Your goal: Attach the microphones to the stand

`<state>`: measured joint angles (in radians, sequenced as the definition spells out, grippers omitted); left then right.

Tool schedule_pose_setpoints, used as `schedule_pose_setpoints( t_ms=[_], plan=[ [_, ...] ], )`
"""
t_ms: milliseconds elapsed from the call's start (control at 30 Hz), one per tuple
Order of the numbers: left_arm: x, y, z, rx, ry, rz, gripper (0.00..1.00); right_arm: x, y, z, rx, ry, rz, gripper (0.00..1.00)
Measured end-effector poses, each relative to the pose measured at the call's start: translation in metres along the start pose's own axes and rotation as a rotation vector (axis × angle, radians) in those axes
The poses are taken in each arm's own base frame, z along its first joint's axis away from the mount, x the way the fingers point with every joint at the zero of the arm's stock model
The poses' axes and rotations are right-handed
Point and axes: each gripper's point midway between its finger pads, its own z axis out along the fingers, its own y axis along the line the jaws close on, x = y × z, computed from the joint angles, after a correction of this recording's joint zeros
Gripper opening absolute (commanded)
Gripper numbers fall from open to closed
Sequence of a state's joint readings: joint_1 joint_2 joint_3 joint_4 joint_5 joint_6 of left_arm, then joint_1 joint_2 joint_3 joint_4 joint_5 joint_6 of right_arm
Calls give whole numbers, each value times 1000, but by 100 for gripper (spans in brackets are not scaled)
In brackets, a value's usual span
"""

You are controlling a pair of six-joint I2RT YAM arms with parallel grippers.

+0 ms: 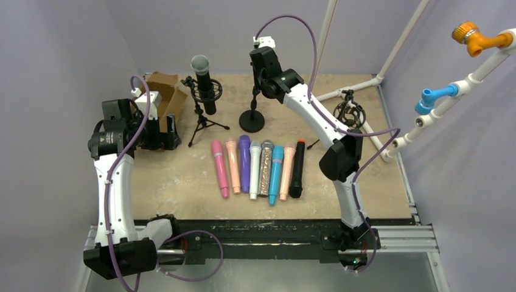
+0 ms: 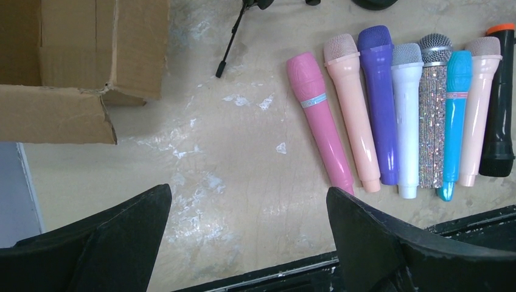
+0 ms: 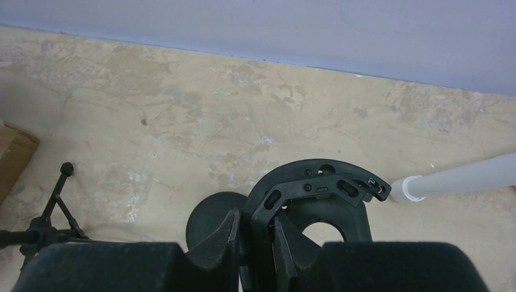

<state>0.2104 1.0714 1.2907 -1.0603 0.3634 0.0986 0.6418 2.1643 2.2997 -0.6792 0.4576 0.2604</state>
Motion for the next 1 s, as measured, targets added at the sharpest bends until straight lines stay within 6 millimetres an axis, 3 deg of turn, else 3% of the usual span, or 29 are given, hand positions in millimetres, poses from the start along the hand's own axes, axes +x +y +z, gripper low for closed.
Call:
schedule_pose_setpoints(
  t_ms=[167,300,400,533,633,700,767,833,933,1000],
  plan=[
    [4,0,0,1,5,-2,100,-5,4,0,-8,-2,-11,62],
    [4,-1,-1,0,0,0,100,-13,10,-2,-26,-17,-4,70],
    [4,-1,-1,0,2,0,100,-21,12,-15,-45,-30,1,72],
    [5,0,-1,-5,4,-1,100,-47,5,-53,-69,-79,42,73],
    [5,0,-2,-9,7,-2,100,-58,-14,-109,-94,-112,93,73],
    [5,0,-3,-11,8,-3,100,-56,-22,-133,-108,-128,118,71],
    [4,0,-6,-15,7,-2,100,-40,-36,-158,-112,-115,139,65],
    [1,-1,-10,-16,1,2,100,-19,-42,-170,-114,-87,156,63],
    [-7,-7,-26,-6,-5,20,100,36,-43,-170,-101,18,151,57],
    [-17,-10,-37,-7,-35,38,100,92,-37,-162,-92,125,127,52]
  ],
)
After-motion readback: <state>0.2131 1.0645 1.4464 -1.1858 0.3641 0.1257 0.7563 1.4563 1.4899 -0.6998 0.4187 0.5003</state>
